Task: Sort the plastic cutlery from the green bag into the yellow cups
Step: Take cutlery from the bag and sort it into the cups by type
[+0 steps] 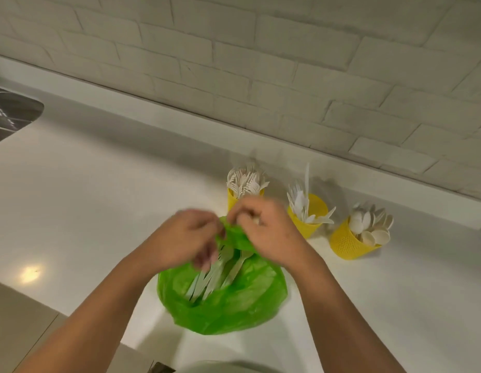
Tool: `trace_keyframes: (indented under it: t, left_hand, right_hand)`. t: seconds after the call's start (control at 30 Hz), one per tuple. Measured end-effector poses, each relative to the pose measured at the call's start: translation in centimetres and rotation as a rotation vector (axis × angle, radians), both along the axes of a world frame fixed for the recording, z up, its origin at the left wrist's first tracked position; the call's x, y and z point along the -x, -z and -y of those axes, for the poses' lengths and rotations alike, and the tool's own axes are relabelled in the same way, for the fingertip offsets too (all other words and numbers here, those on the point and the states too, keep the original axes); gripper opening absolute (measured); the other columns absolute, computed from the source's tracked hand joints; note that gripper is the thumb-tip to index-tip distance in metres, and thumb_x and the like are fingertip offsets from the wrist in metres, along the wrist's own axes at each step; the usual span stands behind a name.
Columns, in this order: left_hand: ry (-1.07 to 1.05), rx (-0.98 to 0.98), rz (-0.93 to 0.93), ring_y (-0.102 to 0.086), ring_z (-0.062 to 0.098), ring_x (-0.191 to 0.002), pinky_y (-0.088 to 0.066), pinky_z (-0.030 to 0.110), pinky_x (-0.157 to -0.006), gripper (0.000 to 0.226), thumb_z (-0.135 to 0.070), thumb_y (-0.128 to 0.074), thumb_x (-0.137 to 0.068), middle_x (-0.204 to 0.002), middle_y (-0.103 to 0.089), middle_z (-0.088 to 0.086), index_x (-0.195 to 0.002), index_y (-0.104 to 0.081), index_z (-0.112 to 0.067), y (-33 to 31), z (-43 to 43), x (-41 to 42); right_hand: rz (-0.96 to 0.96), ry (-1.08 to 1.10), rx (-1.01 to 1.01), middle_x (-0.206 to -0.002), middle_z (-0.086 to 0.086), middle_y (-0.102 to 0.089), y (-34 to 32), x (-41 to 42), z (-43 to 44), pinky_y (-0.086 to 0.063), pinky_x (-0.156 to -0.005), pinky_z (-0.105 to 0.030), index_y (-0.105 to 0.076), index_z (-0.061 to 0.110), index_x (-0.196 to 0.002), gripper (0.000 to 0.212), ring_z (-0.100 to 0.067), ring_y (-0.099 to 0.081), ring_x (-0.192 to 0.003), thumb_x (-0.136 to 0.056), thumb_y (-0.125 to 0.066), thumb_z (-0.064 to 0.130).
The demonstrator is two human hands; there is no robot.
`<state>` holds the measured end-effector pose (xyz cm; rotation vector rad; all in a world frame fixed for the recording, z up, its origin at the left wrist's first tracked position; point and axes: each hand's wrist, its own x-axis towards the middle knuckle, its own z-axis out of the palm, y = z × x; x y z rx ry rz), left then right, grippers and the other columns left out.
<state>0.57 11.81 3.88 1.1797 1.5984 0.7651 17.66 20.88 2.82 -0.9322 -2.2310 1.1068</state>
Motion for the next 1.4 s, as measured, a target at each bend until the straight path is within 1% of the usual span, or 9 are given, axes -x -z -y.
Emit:
trace_keyframes:
  t: [0.1, 0.2, 0.23, 0.37, 0.57, 0.8, 0.93, 1.2, 1.4]
  left_hand:
    - [0.267, 0.333, -0.248, -0.072, 0.026, -0.061, -0.056, 0.032, -0.055, 0.024, -0.020, -0.044, -0.100, -0.079, -0.076, 0.011, -0.099, -0.066, -0.012, 2.2, 2.6, -0.6]
    - [0.245, 0.261, -0.881, -0.068, 0.029, -0.106, -0.052, 0.036, -0.079, 0.038, -0.047, -0.046, -0.098, -0.119, -0.066, 0.006, -0.125, -0.056, -0.022, 7.0, 2.7, -2.2]
    - [0.167, 0.237, -0.952, -0.062, 0.030, -0.114, -0.051, 0.039, -0.083, 0.050, -0.057, -0.043, -0.098, -0.129, -0.057, 0.007, -0.133, -0.049, -0.022, 8.1, 2.6, -2.8]
    - [0.017, 0.289, -0.912, -0.054, 0.030, -0.123, -0.048, 0.041, -0.095, 0.085, -0.080, -0.047, -0.083, -0.136, -0.051, 0.010, -0.136, -0.046, -0.014, 11.3, 1.0, -4.5]
    - [-0.056, 0.310, -0.841, -0.051, 0.031, -0.126, -0.047, 0.039, -0.102, 0.110, -0.071, -0.078, -0.060, -0.137, -0.048, 0.014, -0.140, -0.039, -0.006, 12.9, -1.0, -6.0]
    - [0.030, 0.277, -0.934, -0.068, 0.026, -0.104, -0.055, 0.032, -0.084, 0.046, -0.024, -0.075, -0.081, -0.115, -0.066, 0.009, -0.119, -0.055, -0.007, 12.6, -1.1, -6.3]
    - [0.066, 0.261, -0.965, -0.067, 0.019, -0.082, -0.053, 0.028, -0.068, 0.013, -0.023, -0.069, -0.084, -0.094, -0.070, 0.002, -0.090, -0.059, -0.018, 12.4, -0.5, -5.9]
    - [0.169, 0.208, -0.964, -0.058, 0.018, -0.076, -0.050, 0.030, -0.065, 0.026, -0.038, -0.073, -0.083, -0.088, -0.058, -0.003, -0.092, -0.055, -0.021, 13.1, 0.9, -4.7]
    - [0.318, 0.215, -1.067, -0.058, 0.017, -0.075, -0.051, 0.028, -0.066, 0.014, -0.028, -0.063, -0.089, -0.084, -0.059, -0.002, -0.096, -0.066, -0.017, 12.0, 0.6, -4.8]
  right_hand:
    - [0.461, -0.362, 0.197, -0.101, 0.001, -0.075, 3.8, -1.7, 2.8, -0.055, -0.087, -0.042, -0.074, 0.029, -0.102, 0.027, -0.021, -0.068, -0.095, -0.092, -0.051, 0.020]
    - [0.666, -0.213, 0.034, -0.123, -0.010, -0.065, 7.6, -2.6, 3.7, -0.052, -0.094, -0.039, -0.058, 0.021, -0.129, 0.039, -0.029, -0.062, -0.113, -0.092, -0.047, 0.013]
    - [0.671, -0.114, 0.005, -0.125, -0.013, -0.061, 8.5, -2.7, 3.7, -0.051, -0.094, -0.039, -0.053, 0.018, -0.132, 0.040, -0.032, -0.060, -0.114, -0.093, -0.046, 0.012]
    - [0.577, 0.126, 0.157, -0.133, -0.017, -0.055, 10.5, -2.4, 2.7, -0.046, -0.100, -0.040, -0.046, 0.009, -0.135, 0.039, -0.034, -0.054, -0.122, -0.096, -0.047, 0.011]
    - [0.436, 0.234, 0.248, -0.132, -0.014, -0.058, 10.9, -1.8, 1.6, -0.048, -0.100, -0.043, -0.050, 0.010, -0.126, 0.034, -0.034, -0.056, -0.121, -0.092, -0.052, 0.013]
    - [0.307, 0.417, 0.179, -0.139, -0.015, -0.047, 10.3, -2.9, 0.2, -0.047, -0.099, -0.043, -0.047, 0.007, -0.135, 0.046, -0.037, -0.052, -0.124, -0.089, -0.049, 0.000]
    - [0.382, 0.340, 0.210, -0.152, -0.013, -0.039, 10.4, -2.9, 0.5, -0.045, -0.107, -0.045, -0.029, 0.016, -0.155, 0.066, -0.036, -0.045, -0.136, -0.092, -0.049, 0.007]
    - [0.453, 0.263, 0.207, -0.153, -0.020, -0.038, 11.4, -3.7, 0.4, -0.039, -0.114, -0.046, -0.020, 0.009, -0.158, 0.072, -0.037, -0.042, -0.139, -0.092, -0.048, 0.002]
    - [0.578, 0.217, 0.124, -0.159, -0.015, -0.038, 11.8, -3.9, 0.7, -0.024, -0.121, -0.042, -0.014, 0.010, -0.161, 0.071, -0.035, -0.033, -0.146, -0.098, -0.046, 0.005]
